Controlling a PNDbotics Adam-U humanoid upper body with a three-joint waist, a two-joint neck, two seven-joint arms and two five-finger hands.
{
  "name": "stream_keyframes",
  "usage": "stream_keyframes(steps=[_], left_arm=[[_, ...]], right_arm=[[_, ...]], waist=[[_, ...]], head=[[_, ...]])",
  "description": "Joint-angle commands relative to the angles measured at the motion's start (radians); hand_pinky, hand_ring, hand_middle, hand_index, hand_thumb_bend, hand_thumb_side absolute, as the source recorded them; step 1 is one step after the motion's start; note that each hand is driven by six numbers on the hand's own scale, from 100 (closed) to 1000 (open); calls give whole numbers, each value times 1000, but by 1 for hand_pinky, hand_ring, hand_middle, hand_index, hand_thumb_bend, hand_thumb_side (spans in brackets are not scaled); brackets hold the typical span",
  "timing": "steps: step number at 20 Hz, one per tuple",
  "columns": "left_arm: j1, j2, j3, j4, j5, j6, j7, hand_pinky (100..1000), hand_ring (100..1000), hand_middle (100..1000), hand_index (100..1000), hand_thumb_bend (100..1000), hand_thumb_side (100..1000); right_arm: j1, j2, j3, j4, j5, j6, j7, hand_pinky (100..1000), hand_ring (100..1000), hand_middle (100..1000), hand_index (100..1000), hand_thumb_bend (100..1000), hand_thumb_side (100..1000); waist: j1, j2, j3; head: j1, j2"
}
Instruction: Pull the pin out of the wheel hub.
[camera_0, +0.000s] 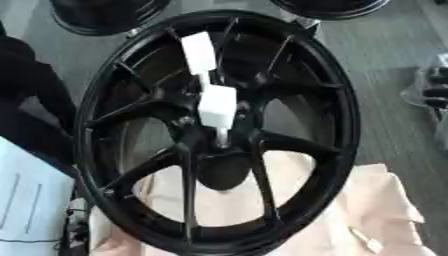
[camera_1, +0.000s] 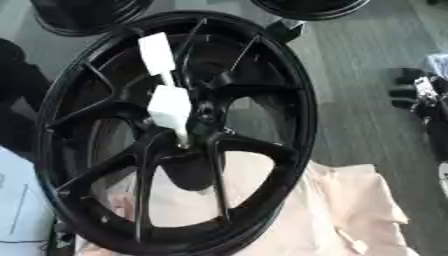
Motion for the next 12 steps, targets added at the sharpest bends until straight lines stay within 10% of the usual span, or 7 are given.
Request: stream_keyframes(steps=[1, 12], left_arm=[[-36, -40, 16, -42, 112, -9, 135, 647, 707, 626, 708, 248, 652], [-98, -380, 15, -35, 247, -119, 400, 631, 719, 652, 710, 247, 690]], right_arm=[[-9, -26, -8, -15, -4, -1, 1, 756, 726, 737, 812, 100, 721], [-13, -19, -9, -14, -7, -3, -1, 756, 725, 737, 812, 100, 714]], waist=[[-5, -22, 1], [-17, -25, 3]], head=[[6, -6], [16, -12]])
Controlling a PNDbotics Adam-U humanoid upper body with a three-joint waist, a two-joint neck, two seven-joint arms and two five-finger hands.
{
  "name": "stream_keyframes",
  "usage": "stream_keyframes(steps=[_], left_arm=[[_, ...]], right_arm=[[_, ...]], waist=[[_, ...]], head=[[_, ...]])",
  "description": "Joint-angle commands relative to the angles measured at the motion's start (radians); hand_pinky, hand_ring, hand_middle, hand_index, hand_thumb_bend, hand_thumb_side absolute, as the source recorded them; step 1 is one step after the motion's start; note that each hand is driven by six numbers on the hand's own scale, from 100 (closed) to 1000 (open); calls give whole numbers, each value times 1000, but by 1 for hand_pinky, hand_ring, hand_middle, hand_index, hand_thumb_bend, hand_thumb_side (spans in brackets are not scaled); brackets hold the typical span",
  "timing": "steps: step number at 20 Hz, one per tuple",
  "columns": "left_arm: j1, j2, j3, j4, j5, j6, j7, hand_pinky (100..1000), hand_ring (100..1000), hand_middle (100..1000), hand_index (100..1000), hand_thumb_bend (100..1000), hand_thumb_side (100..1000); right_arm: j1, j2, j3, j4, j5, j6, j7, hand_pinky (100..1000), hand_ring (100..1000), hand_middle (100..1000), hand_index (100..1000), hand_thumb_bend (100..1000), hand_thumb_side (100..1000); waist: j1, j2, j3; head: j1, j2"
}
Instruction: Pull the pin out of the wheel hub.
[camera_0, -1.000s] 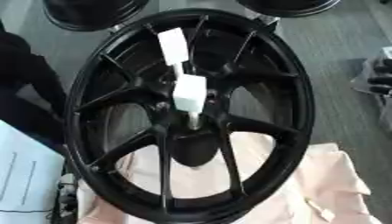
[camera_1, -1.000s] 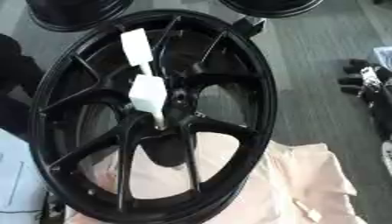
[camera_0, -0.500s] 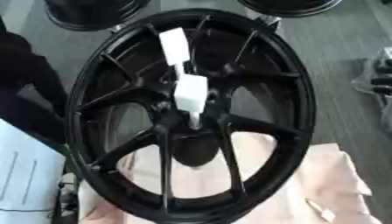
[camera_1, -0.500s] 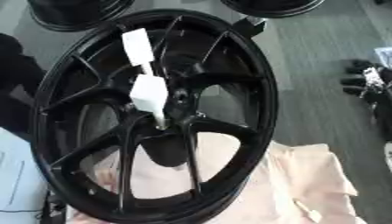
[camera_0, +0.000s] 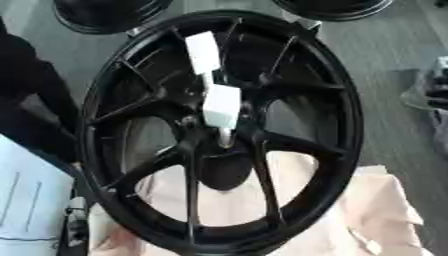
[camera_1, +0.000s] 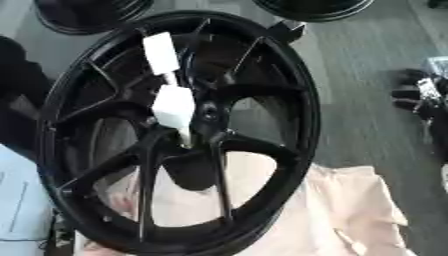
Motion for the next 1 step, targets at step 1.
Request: stream_keyframes(steps=[1], left_arm=[[-17, -30, 11, 6, 23, -29, 53, 633, 722, 655, 714, 258, 696]], right_arm=[[-12, -19, -10, -14, -6, -2, -1, 756, 725, 737, 812, 100, 714]], waist=[[-5, -25, 3]], head=[[5, -11]])
